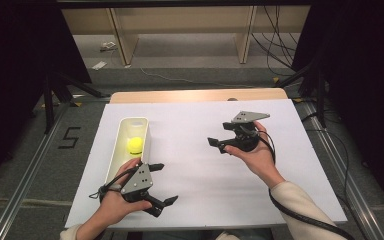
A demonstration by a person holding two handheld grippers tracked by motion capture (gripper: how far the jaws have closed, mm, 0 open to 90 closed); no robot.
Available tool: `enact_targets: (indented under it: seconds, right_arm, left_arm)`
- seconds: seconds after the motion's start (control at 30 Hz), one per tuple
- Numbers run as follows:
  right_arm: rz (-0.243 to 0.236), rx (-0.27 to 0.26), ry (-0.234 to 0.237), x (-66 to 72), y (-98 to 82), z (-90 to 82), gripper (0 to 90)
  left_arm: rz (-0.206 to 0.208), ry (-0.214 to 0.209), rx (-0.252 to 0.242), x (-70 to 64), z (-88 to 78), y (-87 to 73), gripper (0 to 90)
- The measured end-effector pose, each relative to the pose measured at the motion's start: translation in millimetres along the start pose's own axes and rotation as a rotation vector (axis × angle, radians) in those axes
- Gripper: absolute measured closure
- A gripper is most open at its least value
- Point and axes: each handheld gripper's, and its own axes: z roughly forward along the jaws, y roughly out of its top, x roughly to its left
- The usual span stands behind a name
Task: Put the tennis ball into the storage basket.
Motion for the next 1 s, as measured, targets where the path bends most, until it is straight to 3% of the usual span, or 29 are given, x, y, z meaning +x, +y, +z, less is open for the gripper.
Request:
enact_targets:
  seconds: [1.0]
  right_arm:
    - [0.038,-0.004,-0.073,-11.4,-31.4,-51.3,15.7]
  left_arm:
    - [-0.001,0.005,0.005,0.2,0.2,-0.5,0.0]
